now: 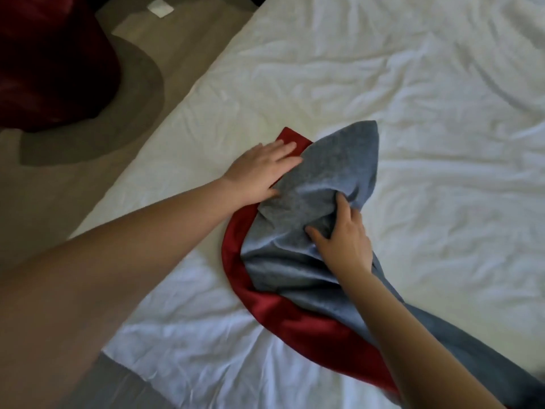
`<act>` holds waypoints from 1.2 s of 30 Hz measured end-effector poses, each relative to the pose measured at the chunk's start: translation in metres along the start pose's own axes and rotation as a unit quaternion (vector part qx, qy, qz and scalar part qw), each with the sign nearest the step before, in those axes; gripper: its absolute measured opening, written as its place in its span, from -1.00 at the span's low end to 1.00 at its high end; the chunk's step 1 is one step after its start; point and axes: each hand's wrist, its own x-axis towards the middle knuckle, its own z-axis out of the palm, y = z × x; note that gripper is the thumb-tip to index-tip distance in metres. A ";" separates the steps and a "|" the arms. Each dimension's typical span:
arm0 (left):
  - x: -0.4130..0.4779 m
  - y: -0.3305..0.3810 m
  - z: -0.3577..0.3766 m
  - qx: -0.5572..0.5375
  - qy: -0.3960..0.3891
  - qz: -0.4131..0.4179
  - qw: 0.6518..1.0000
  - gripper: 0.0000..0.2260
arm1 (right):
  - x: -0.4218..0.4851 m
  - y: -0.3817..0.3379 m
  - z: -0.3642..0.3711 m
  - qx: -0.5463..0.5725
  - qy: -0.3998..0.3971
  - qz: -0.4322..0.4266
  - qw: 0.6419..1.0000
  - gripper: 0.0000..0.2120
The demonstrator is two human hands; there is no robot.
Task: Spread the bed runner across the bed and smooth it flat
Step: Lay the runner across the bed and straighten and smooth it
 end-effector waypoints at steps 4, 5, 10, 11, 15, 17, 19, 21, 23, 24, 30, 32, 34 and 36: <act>0.004 0.005 0.030 -0.073 -0.039 0.014 0.996 -0.50 | 0.005 -0.003 0.019 -0.060 0.000 0.019 0.998 -0.28; 0.003 0.006 0.034 -0.086 -0.022 0.003 0.996 -0.58 | 0.008 -0.003 0.020 -0.054 0.016 0.016 0.998 -0.33; -0.007 0.009 0.039 -0.052 0.027 -0.018 0.998 -0.82 | 0.028 -0.006 0.017 -0.063 0.053 -0.040 0.996 -0.48; -0.011 0.009 0.039 -0.058 0.039 -0.022 0.997 -0.83 | 0.032 -0.008 0.015 -0.079 0.058 -0.048 0.994 -0.48; -0.043 -0.010 0.035 -0.085 0.106 -0.065 0.989 -0.80 | 0.052 -0.027 0.005 -0.130 0.075 -0.103 0.983 -0.52; -0.070 -0.026 0.029 -0.102 0.146 -0.094 0.980 -0.73 | 0.062 -0.044 0.001 -0.135 0.076 -0.137 0.978 -0.50; -0.100 -0.046 0.021 -0.117 0.194 -0.122 0.966 -0.70 | 0.069 -0.068 0.000 -0.133 0.079 -0.176 0.972 -0.50; -0.131 -0.065 0.013 -0.111 0.225 -0.151 0.956 -0.70 | 0.073 -0.100 0.002 -0.135 0.088 -0.218 0.963 -0.53; -0.159 -0.083 0.006 -0.086 0.250 -0.175 0.949 -0.70 | 0.076 -0.138 0.004 -0.126 0.113 -0.262 0.950 -0.56; -0.171 -0.091 0.004 -0.074 0.266 -0.188 0.942 -0.70 | 0.079 -0.157 0.005 -0.116 0.131 -0.284 0.943 -0.57; -0.216 -0.136 0.005 -0.011 0.238 -0.283 0.929 -0.64 | 0.093 -0.217 0.028 -0.180 0.085 -0.304 0.932 -0.65; -0.219 -0.139 0.015 -0.024 0.171 -0.321 0.931 -0.55 | 0.084 -0.204 0.037 -0.174 0.054 -0.288 0.940 -0.60; -0.219 -0.133 0.024 -0.027 0.164 -0.304 0.938 -0.55 | 0.062 -0.183 0.042 -0.156 0.071 -0.317 0.933 -0.59; -0.214 -0.119 0.028 -0.006 0.179 -0.239 0.954 -0.60 | 0.029 -0.157 0.047 -0.146 0.106 -0.368 0.912 -0.65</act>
